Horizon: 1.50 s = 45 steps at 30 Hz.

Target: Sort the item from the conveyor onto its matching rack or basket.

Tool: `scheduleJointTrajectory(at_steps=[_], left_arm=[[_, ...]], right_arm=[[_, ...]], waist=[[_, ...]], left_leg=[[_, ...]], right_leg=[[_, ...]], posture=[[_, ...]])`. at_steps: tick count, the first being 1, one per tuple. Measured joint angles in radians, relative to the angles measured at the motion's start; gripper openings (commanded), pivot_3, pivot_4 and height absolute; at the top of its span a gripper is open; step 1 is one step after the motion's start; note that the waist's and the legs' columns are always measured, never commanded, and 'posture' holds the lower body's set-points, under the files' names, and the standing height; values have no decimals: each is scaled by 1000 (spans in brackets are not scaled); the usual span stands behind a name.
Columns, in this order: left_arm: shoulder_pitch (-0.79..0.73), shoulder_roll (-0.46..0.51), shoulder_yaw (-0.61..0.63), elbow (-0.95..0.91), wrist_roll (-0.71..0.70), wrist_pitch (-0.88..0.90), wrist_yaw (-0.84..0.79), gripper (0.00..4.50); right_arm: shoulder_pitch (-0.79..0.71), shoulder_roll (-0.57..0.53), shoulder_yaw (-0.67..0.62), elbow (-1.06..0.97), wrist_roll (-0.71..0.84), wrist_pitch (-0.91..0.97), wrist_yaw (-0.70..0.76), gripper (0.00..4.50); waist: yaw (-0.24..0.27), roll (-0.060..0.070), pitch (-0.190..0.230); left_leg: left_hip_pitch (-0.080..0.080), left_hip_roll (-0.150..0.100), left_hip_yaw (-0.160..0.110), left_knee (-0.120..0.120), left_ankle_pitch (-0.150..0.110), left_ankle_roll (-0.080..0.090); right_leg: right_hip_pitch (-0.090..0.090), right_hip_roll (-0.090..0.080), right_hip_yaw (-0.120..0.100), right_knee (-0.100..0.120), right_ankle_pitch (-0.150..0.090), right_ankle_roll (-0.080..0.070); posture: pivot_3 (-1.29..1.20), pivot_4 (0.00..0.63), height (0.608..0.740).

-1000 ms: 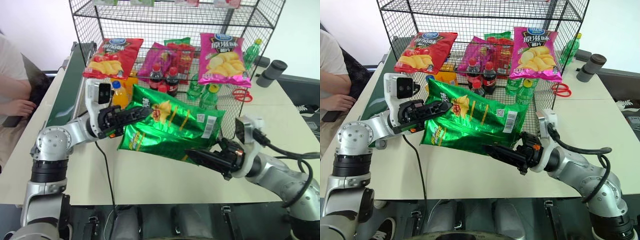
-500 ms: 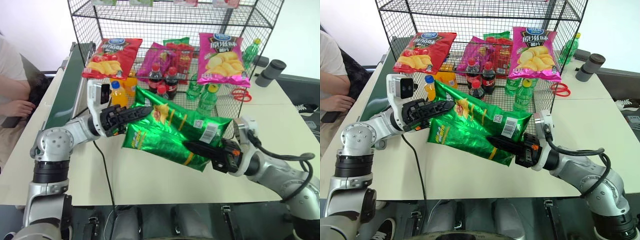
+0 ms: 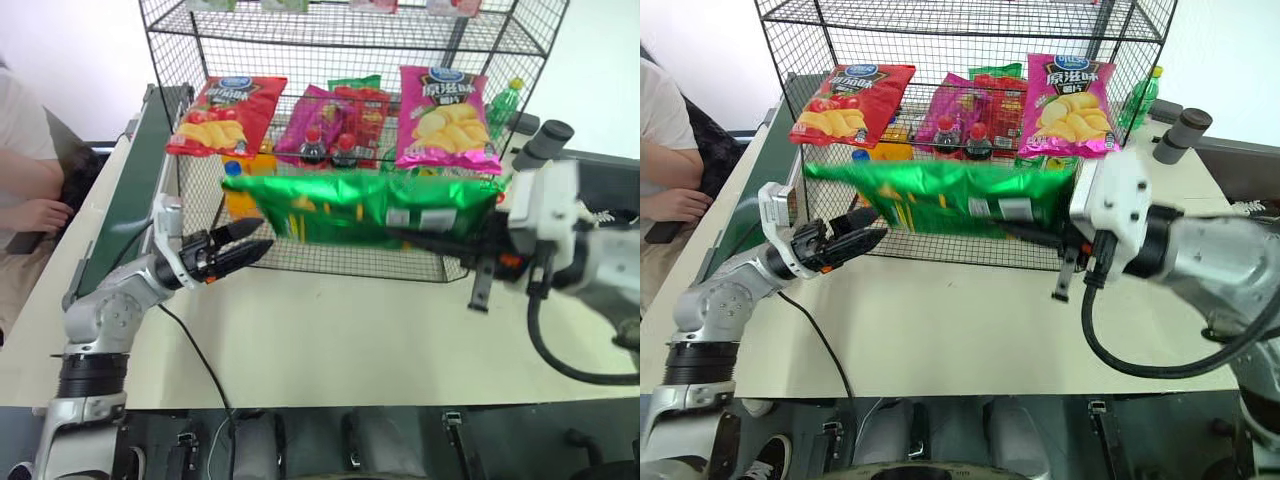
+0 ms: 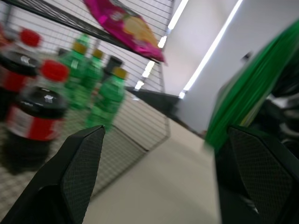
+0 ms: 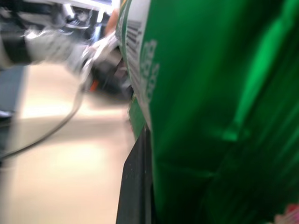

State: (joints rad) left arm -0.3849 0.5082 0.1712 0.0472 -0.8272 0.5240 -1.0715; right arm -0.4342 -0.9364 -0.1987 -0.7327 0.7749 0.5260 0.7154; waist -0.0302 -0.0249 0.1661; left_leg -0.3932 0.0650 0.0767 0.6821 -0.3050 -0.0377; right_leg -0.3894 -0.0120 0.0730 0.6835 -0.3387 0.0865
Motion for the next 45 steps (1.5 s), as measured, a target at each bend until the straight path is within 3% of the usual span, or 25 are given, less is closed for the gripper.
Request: scheduleJointTrajectory(at_steps=[6,12,20,25,34,45], left_arm=[[-30,-61,3,-10,134,-203,66,4471],[-10,-98,5,-59,240,-319,195,4471],[93,-114,-2,-210,287,-345,287,4471],[122,-128,-3,-271,300,-342,349,4471],[155,-153,-35,-287,329,-356,391,4471],[225,-207,-41,-378,351,-431,448,4471]], right_arm=[[-52,63,169,80,-477,-222,-142,0],[-84,126,399,179,-1011,-244,-339,0],[-211,274,535,335,-1393,-140,-392,0],[-287,381,573,448,-1520,-118,-417,0],[-354,559,581,656,-1603,5,-429,0],[-474,773,613,854,-1699,184,-548,0]], waist=[[13,0,0],[12,1,-1],[9,1,-1],[11,1,-1],[5,1,-1],[-21,1,-1]], left_leg=[[-11,0,3,1,1,-2],[-15,1,3,1,4,-7],[-14,1,4,2,5,-7],[-14,1,4,2,5,-7],[-14,1,5,2,6,-10],[-14,1,4,2,8,-11]], right_leg=[[-12,-1,1,0,0,1],[-19,-1,2,4,1,1],[-19,0,2,7,1,1],[-19,0,2,7,1,1],[-20,0,1,9,1,1],[-22,0,1,14,1,0]], posture=[[0,150,740],[0,150,740],[0,150,740],[0,150,740],[0,150,740],[0,150,740]])
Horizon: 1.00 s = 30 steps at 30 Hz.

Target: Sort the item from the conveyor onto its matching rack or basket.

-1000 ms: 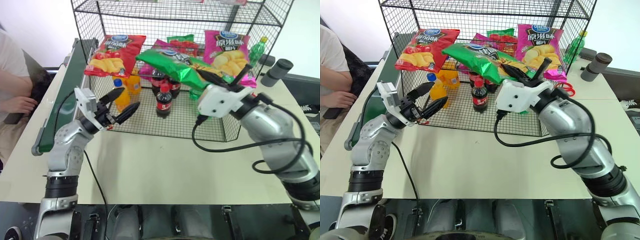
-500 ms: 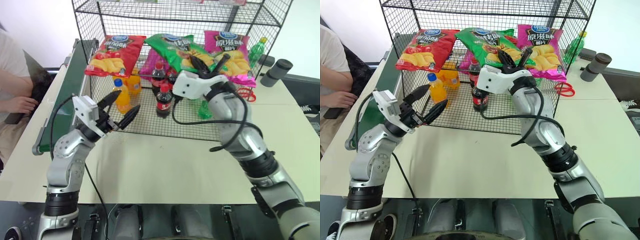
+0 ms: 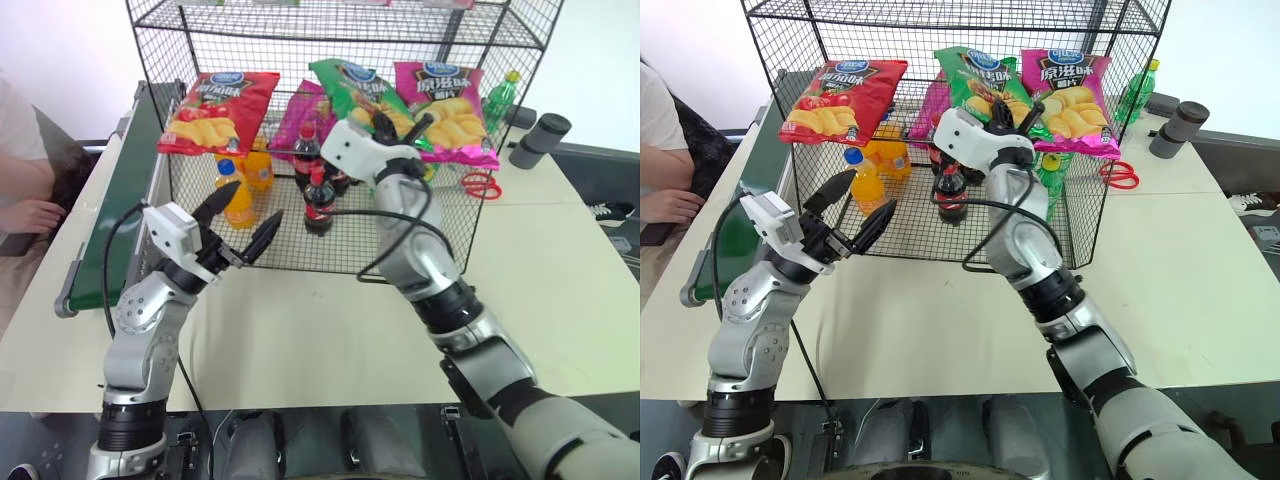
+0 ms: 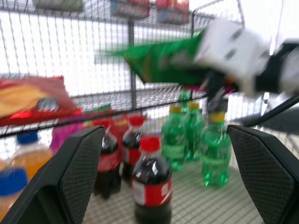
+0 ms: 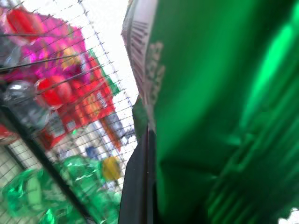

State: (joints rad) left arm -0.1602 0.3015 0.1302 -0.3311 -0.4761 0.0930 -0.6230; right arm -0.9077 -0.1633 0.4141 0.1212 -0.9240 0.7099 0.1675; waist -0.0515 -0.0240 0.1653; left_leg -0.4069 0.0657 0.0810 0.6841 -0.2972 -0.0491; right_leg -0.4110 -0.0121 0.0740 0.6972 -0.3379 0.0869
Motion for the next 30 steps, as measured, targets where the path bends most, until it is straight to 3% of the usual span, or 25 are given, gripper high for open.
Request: scheduleJointTrajectory(at_steps=[6,16,19,24,30], left_arm=[[8,6,2,0,2,-4,2,4471],[11,6,0,0,7,-16,7,4471],[11,6,0,0,8,-17,7,4500],[12,6,-1,1,9,-22,4,4500],[22,6,-2,5,10,-25,-6,4500]], right_arm=[[-8,130,-38,-16,32,111,-1,0],[-34,127,-113,41,186,9,-20,0],[-51,136,-123,64,220,-37,-45,1041],[-63,164,-145,75,281,-94,-92,3401],[-53,212,-179,8,382,-106,-70,3401]], waist=[[-16,0,0],[-22,0,0],[-22,0,0],[-21,0,0],[-21,0,0]], left_leg=[[0,0,-1,0,0,0],[0,0,-2,0,1,1],[0,0,-2,0,1,1],[0,0,-2,0,1,1],[0,0,-2,-1,0,1]], right_leg=[[0,0,0,2,0,0],[0,0,-1,2,0,0],[0,0,-1,2,0,0],[0,0,0,2,0,0],[0,0,0,2,0,0]], posture=[[0,150,740],[0,150,740],[0,150,740],[0,150,740],[0,150,740]])
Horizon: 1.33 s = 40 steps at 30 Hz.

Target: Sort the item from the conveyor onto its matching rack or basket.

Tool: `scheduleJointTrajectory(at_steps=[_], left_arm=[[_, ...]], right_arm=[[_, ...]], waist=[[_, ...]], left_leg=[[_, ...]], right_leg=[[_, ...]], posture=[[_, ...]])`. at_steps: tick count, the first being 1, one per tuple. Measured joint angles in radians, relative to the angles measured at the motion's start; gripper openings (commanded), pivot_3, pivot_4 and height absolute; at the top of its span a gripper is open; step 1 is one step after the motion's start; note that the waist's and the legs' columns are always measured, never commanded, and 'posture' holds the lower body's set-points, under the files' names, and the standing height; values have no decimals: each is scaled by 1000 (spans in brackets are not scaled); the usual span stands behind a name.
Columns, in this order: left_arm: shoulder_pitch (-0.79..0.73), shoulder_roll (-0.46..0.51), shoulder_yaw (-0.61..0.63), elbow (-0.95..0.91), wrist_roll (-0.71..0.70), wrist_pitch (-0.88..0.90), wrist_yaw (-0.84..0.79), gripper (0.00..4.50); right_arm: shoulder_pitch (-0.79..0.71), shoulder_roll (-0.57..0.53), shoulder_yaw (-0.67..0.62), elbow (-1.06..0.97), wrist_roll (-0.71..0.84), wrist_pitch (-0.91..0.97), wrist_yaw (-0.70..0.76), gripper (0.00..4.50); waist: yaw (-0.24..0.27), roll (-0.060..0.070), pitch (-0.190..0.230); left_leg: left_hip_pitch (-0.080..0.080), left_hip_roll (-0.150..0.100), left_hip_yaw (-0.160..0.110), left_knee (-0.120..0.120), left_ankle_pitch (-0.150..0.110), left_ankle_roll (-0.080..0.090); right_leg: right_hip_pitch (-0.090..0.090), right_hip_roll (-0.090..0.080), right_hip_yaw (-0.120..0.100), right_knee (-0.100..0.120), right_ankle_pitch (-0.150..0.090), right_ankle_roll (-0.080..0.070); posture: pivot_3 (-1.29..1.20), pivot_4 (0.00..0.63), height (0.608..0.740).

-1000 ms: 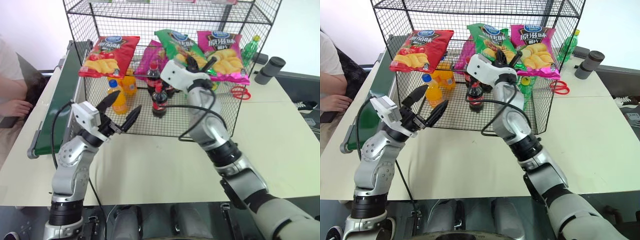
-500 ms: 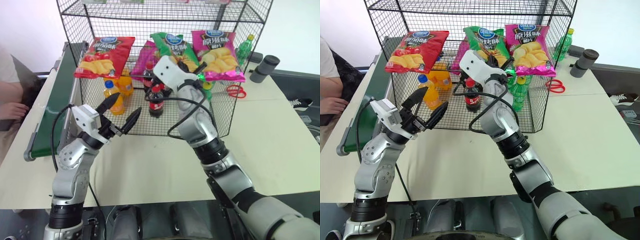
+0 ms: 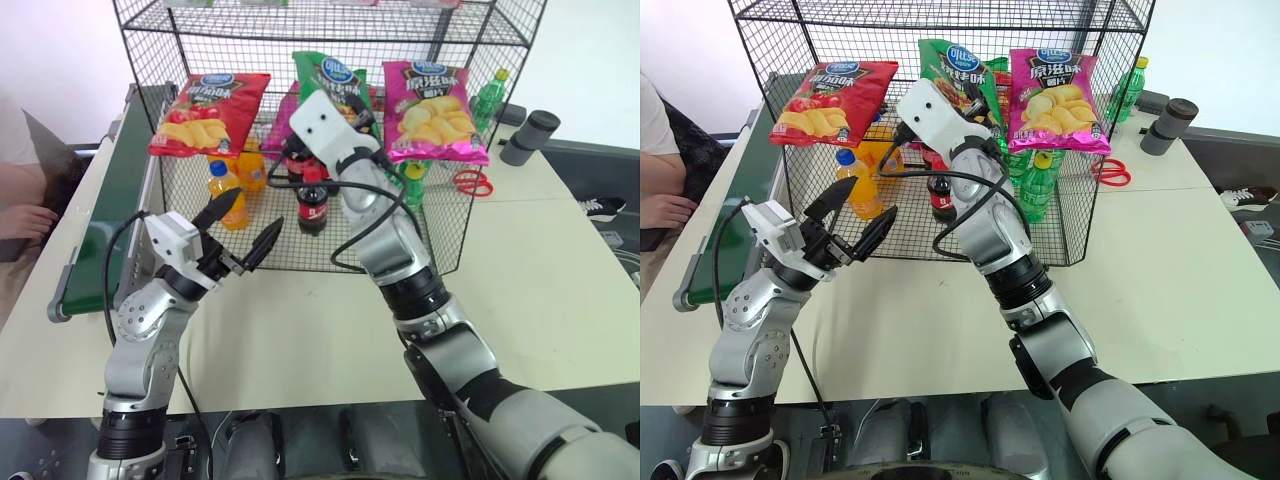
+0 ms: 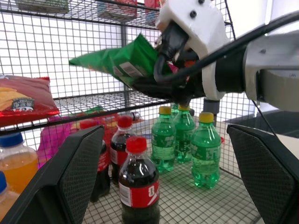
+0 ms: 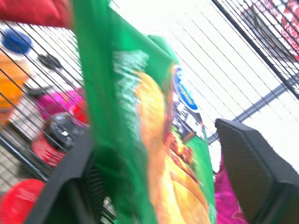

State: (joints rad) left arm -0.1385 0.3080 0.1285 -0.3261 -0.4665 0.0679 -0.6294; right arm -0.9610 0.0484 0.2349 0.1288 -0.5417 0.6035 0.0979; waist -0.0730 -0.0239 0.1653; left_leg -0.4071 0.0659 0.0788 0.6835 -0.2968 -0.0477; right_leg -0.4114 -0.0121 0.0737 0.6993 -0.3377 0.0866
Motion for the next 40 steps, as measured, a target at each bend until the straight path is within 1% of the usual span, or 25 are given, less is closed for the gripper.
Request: scheduleJointTrajectory(at_steps=[5,8,13,16,20,23,26,28,29,34,37,40], left_arm=[[0,0,-4,4,0,-12,-8,4500],[1,0,-6,9,0,-14,-12,4500],[7,5,-8,10,0,-15,-18,4500],[7,26,-9,12,-1,-8,-28,4500],[5,103,12,19,-36,48,-63,4500],[5,185,28,36,-86,147,-98,4500],[9,248,57,62,-112,173,-151,4500],[-5,269,64,92,-113,187,-168,4500],[-15,271,71,125,-109,189,-167,4500],[-24,256,48,220,-20,137,-154,4500],[-22,267,43,250,4,117,-177,4500],[-34,293,43,312,23,111,-209,4500]], right_arm=[[6,82,-40,-151,138,-50,24,3401],[21,100,-39,-178,193,-58,39,3401],[98,85,-67,-239,312,-111,95,3401],[196,51,-136,-375,451,-98,179,3401],[366,-61,-295,-613,637,45,266,3401],[498,-200,-393,-801,755,158,332,3401],[637,-295,-510,-923,919,278,407,3401],[760,-391,-568,-985,988,302,471,3401],[848,-442,-601,-1007,1008,292,509,3401],[1098,-540,-737,-976,1016,162,598,3401],[1199,-586,-764,-938,994,59,643,3401],[1230,-609,-778,-876,974,-16,662,3401]], waist=[[1,0,0],[2,0,0],[3,0,0],[5,0,0],[7,0,0],[3,0,0],[2,0,0],[8,1,0],[14,1,0],[17,0,0],[19,0,0],[20,0,0]], left_leg=[[0,0,-1,0,-1,3],[0,0,-1,0,-2,3],[0,0,-1,0,-2,3],[-1,0,-2,-1,-2,4],[-1,0,-2,-1,-3,5],[0,0,-2,-1,-3,5],[1,1,-2,-2,-3,5],[1,0,-2,-2,-3,5],[2,0,-3,-2,-3,5],[3,-2,-2,-1,-4,8],[3,-2,-2,-1,-4,8],[4,-2,-1,-1,-4,8]], right_leg=[[0,0,0,0,0,0],[0,-1,0,0,0,-1],[1,-1,-1,0,0,-1],[1,-1,-2,-1,0,-1],[2,-2,-2,-2,0,-1],[2,-1,-2,-2,0,-1],[3,1,-1,-2,0,-1],[3,1,-1,-3,0,-1],[5,1,-2,-4,0,-1],[9,1,-1,-10,2,2],[9,2,-1,-10,2,2],[10,2,-1,-11,2,2]], posture=[[0,150,740],[0,150,740],[0,150,740],[0,150,740],[0,150,740],[0,150,740],[0,150,740],[0,150,740],[0,150,740],[0,150,740],[0,150,740],[0,150,740]])
